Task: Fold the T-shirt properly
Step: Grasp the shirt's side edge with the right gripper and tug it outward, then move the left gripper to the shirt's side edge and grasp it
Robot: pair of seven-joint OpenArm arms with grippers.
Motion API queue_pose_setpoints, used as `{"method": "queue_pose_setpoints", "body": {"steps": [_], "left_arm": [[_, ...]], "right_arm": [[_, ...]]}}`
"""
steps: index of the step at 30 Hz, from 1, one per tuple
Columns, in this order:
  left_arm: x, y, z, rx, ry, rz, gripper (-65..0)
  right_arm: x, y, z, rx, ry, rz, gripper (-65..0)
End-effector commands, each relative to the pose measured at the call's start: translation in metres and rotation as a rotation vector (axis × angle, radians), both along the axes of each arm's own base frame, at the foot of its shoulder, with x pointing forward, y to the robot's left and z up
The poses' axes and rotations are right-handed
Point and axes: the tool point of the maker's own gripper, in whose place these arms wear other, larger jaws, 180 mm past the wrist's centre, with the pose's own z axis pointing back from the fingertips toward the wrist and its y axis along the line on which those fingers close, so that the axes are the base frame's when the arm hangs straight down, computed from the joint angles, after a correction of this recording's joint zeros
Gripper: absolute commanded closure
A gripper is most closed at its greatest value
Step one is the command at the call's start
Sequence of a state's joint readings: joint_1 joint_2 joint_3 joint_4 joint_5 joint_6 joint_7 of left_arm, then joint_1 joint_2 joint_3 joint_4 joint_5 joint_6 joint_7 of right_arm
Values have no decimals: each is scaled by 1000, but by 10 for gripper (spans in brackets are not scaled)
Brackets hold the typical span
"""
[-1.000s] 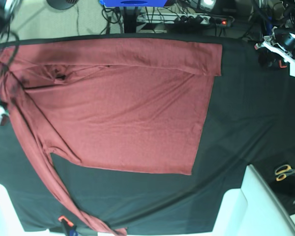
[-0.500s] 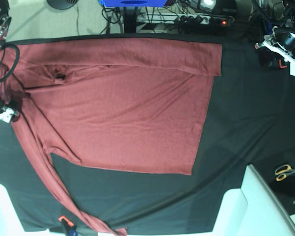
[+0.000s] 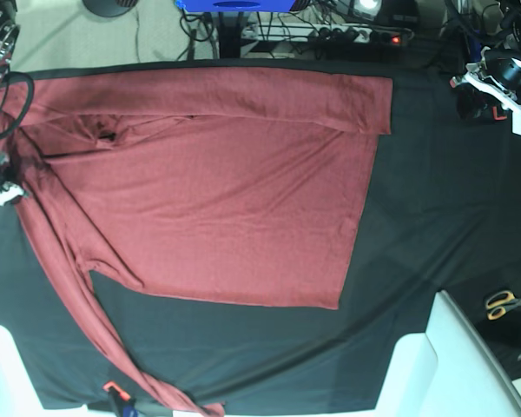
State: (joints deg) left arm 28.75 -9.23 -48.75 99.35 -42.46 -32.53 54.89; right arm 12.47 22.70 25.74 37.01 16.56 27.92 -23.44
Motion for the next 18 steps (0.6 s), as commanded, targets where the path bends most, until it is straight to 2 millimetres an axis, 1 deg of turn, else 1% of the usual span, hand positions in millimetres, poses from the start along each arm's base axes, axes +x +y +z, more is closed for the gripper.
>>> {"method": "queue_pose_setpoints", "body": {"steps": [1,3,6,7,11,14,18], "left_arm": [[6,3,10,13,-33,-8,0],[6,3,10,12,-34,-10,0],[14,4,12,18,-49,-8,0],[14,6,11,34,-37,-9,0],[31,1,0,130,17,-76,0],[49,-5,-4,187,36,-121,0],[73,-15,0,190,2,-156,0]], "right_arm": [[9,-11,12,-18,-26,0,-6],[12,-14,17,-26,-37,-1,-5],[28,-18,39,-64,-101,16,-5],[31,-20,45,-82,-117,25,-5],[38,-20,70,-150,-183,68,-3],[37,-19,76,-163,-171,86,-3],[40,-19,83,-175,-180,95,-3]]}}
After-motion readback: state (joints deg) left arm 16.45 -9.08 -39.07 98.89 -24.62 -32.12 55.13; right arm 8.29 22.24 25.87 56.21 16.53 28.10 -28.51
